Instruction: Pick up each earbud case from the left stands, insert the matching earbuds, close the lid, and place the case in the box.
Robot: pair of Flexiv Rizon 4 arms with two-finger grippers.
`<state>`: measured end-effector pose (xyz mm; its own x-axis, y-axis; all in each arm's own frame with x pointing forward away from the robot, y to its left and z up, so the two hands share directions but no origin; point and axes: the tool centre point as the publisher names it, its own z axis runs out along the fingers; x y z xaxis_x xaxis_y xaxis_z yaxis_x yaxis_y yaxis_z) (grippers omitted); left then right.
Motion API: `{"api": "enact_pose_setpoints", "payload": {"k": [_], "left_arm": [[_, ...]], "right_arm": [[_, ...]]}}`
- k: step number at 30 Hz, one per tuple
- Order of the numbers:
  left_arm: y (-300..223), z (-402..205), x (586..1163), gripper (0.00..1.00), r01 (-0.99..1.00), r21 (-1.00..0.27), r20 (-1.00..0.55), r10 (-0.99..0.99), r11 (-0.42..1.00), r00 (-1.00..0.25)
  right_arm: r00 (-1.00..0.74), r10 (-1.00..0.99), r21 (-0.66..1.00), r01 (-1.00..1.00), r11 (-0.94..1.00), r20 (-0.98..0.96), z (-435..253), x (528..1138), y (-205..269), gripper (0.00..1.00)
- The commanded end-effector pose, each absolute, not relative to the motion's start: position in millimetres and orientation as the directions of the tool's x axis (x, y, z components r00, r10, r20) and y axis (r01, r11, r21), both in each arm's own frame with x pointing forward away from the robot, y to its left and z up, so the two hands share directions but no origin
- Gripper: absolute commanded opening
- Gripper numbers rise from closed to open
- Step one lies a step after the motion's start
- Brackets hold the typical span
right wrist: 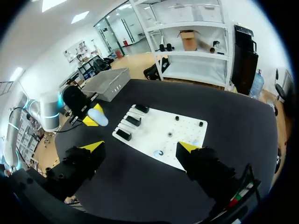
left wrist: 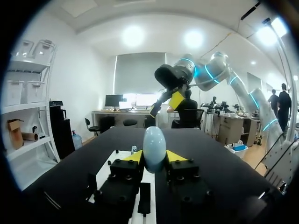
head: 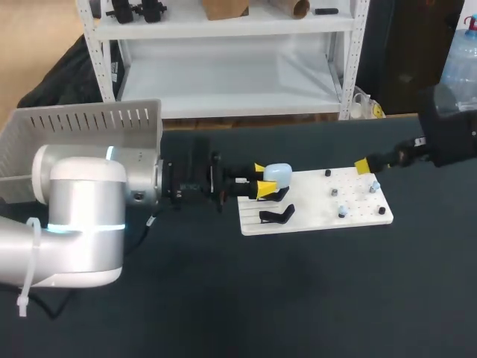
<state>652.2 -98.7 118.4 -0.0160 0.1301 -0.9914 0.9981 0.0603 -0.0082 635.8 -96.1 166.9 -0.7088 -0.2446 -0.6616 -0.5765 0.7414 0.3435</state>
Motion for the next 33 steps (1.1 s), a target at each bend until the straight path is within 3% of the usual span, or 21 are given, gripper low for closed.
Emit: {"api": "enact_pose_setpoints", "payload": {"k": [1,13,33], "left_arm": [[-101.9,116.0,661.8,0.0,1.0,-0.017,-0.991,0.136,0.008,-0.018],[-104.9,114.0,667.3,0.0,0.998,-0.005,-0.991,0.135,-0.057,0.003],[-107.3,112.7,665.2,0.0,0.996,0.014,-0.992,0.127,-0.09,0.026]], "right_arm": [[-0.698,-0.252,0.331,-0.585,0.741,-0.67,172.8,623.0,-86.2,1.0],[-0.707,-0.311,0.302,-0.598,0.742,-0.635,161.2,600.1,-42.2,1.0],[-0.76,-0.303,0.346,-0.562,0.751,-0.575,151.9,623.5,5.1,1.0]]}}
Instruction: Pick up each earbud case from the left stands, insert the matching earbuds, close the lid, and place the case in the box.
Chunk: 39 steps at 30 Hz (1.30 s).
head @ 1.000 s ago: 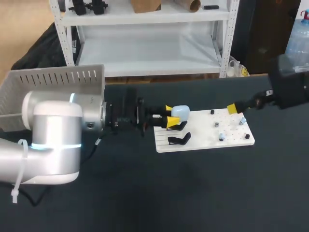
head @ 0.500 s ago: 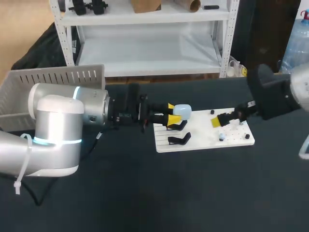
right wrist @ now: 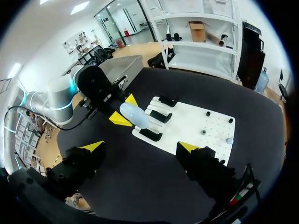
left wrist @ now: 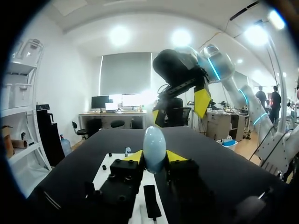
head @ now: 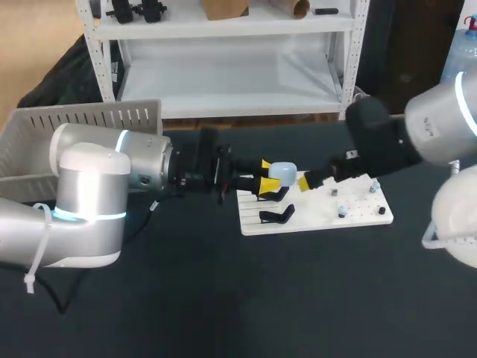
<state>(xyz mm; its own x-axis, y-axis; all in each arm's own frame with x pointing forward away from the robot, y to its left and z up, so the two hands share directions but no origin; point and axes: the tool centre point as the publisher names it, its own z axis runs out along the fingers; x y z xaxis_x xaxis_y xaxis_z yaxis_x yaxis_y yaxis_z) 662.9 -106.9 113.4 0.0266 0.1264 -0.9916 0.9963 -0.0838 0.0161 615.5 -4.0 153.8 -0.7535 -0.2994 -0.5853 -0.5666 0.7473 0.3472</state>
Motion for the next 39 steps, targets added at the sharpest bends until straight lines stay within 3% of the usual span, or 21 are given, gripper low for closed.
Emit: {"api": "enact_pose_setpoints", "payload": {"k": [1,39], "left_arm": [[-107.3,112.7,665.2,0.0,0.996,0.014,-0.992,0.127,-0.09,0.026],[-107.3,112.7,665.2,0.0,0.996,0.014,-0.992,0.127,-0.09,0.026]], "right_arm": [[-0.761,-0.305,0.347,-0.562,0.751,-0.573,151.3,624.4,6.6,1.0],[-0.798,-0.314,0.353,-0.53,0.771,-0.514,127.3,650.5,18.7,1.0]]}}
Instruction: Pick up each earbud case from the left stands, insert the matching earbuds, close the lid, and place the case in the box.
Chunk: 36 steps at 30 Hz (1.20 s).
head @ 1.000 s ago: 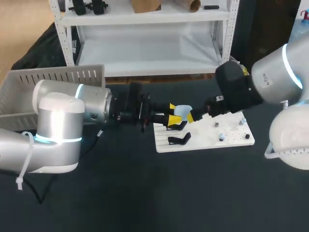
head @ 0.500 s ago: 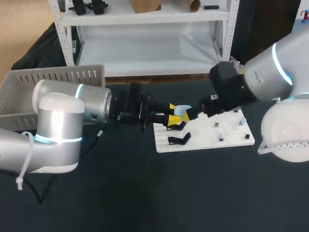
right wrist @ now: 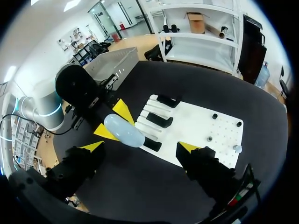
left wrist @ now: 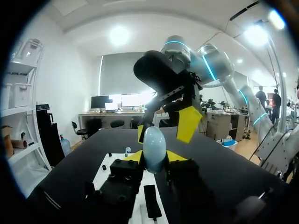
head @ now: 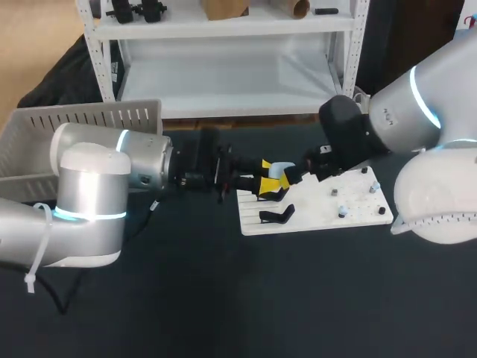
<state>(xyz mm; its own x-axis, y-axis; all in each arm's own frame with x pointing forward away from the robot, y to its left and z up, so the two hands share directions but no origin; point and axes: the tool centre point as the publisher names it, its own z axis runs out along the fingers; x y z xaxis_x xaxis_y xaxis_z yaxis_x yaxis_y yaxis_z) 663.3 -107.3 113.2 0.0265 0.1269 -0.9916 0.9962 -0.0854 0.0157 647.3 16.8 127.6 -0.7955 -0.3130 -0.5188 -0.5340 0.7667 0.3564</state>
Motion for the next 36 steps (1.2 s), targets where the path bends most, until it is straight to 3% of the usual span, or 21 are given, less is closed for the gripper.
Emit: {"api": "enact_pose_setpoints", "payload": {"k": [1,28,36], "left_arm": [[-107.3,112.7,665.2,0.0,0.996,0.014,-0.992,0.127,-0.09,0.026],[-107.3,112.7,665.2,0.0,0.996,0.014,-0.992,0.127,-0.09,0.026],[-107.3,112.7,665.2,0.0,0.996,0.014,-0.992,0.127,-0.09,0.026]], "right_arm": [[-0.799,-0.313,0.352,-0.528,0.773,-0.513,126.9,651.5,18.2,1.0],[-0.793,-0.271,0.34,-0.505,0.793,-0.545,141.9,670.2,7.7,1.0],[-0.744,-0.288,0.232,-0.509,0.829,-0.603,168.9,677.5,-24.5,1.0]]}}
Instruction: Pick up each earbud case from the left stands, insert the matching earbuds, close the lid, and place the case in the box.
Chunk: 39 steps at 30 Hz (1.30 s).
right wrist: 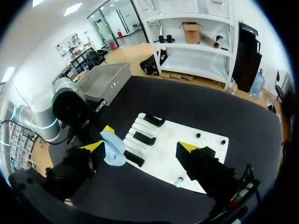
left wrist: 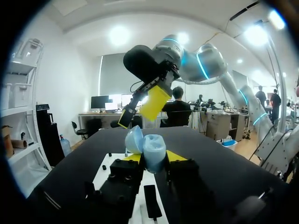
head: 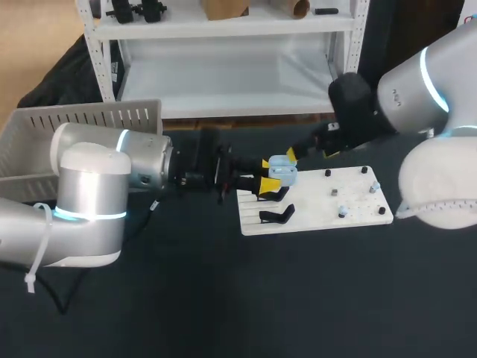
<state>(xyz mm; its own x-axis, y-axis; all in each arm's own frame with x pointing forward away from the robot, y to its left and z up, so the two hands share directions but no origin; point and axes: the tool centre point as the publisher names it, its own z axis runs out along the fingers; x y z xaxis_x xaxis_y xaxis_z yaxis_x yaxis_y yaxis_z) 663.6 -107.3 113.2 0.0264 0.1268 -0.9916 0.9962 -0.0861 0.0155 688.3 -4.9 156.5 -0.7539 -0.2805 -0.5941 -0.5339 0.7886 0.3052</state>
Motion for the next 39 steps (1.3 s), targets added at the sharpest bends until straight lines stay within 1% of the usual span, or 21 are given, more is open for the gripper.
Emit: {"api": "enact_pose_setpoints", "payload": {"k": [1,4,11,14,21,22,23,24,25,26,27,28,29,30,31,32,35,39], "left_arm": [[-107.3,112.7,665.2,0.0,0.996,0.014,-0.992,0.127,-0.09,0.026],[-107.3,112.7,665.2,0.0,0.996,0.014,-0.992,0.127,-0.09,0.026],[-107.3,112.7,665.2,0.0,0.996,0.014,-0.992,0.127,-0.09,0.026],[-107.3,112.7,665.2,0.0,0.996,0.014,-0.992,0.127,-0.09,0.026],[-107.3,112.7,665.2,0.0,0.996,0.014,-0.992,0.127,-0.09,0.026],[-107.3,112.7,665.2,0.0,0.996,0.014,-0.992,0.127,-0.09,0.026],[-107.3,112.7,665.2,0.0,0.996,0.014,-0.992,0.127,-0.09,0.026],[-107.3,112.7,665.2,0.0,0.996,0.014,-0.992,0.127,-0.09,0.026],[-107.3,112.7,665.2,0.0,0.996,0.014,-0.992,0.127,-0.09,0.026],[-107.3,112.7,665.2,0.0,0.996,0.014,-0.992,0.127,-0.09,0.026],[-107.3,112.7,665.2,0.0,0.996,0.014,-0.992,0.127,-0.09,0.026],[-107.3,112.7,665.2,0.0,0.996,0.014,-0.992,0.127,-0.09,0.026],[-107.3,112.7,665.2,0.0,0.996,0.014,-0.992,0.127,-0.09,0.026],[-107.3,112.7,665.2,0.0,0.996,0.014,-0.992,0.127,-0.09,0.026],[-107.3,112.7,665.2,0.0,0.996,0.014,-0.992,0.127,-0.09,0.026],[-107.3,112.7,665.2,0.0,0.996,0.014,-0.992,0.127,-0.09,0.026],[-107.3,112.7,665.2,0.0,0.996,0.014,-0.992,0.127,-0.09,0.026],[-107.3,112.7,665.2,0.0,0.996,0.014,-0.992,0.127,-0.09,0.026]], "right_arm": [[-0.739,-0.296,0.209,-0.506,0.837,-0.606,170.4,678.4,-28.8,1.0],[-0.723,-0.364,0.067,-0.492,0.868,-0.587,173.7,682.2,-50.6,1.0],[-0.74,-0.466,-0.168,-0.444,0.88,-0.484,164.3,689.5,-92.9,1.0],[-0.761,-0.487,-0.22,-0.436,0.873,-0.428,152.8,689.9,-105.3,1.0],[-0.803,-0.501,-0.275,-0.427,0.861,-0.323,122.9,689.3,-126.8,1.0],[-0.808,-0.498,-0.271,-0.427,0.863,-0.315,118.7,689.8,-128.8,0.98],[-0.811,-0.497,-0.271,-0.426,0.863,-0.309,115.4,690.0,-130.0,0.92],[-0.815,-0.498,-0.27,-0.429,0.862,-0.297,112.1,691.8,-131.1,0.89],[-0.817,-0.499,-0.267,-0.432,0.861,-0.289,108.6,692.0,-131.6,0.79],[-0.818,-0.501,-0.267,-0.435,0.86,-0.283,106.0,690.6,-131.2,0.57],[-0.819,-0.502,-0.266,-0.437,0.859,-0.278,103.4,690.9,-131.2,0.48],[-0.82,-0.505,-0.266,-0.44,0.858,-0.27,101.7,688.9,-129.4,0.47],[-0.821,-0.507,-0.265,-0.443,0.856,-0.265,99.2,689.7,-129.3,0.49],[-0.821,-0.508,-0.263,-0.446,0.855,-0.259,96.1,692.9,-131.2,0.58],[-0.822,-0.51,-0.261,-0.45,0.854,-0.253,93.8,693.9,-131.1,0.75],[-0.824,-0.51,-0.257,-0.452,0.854,-0.247,92.1,693.1,-129.8,0.82],[-0.828,-0.512,-0.25,-0.459,0.853,-0.228,81.3,701.2,-133.0,0.76],[-0.834,-0.51,-0.248,-0.459,0.853,-0.212,70.0,709.2,-137.4,0.75]]}}
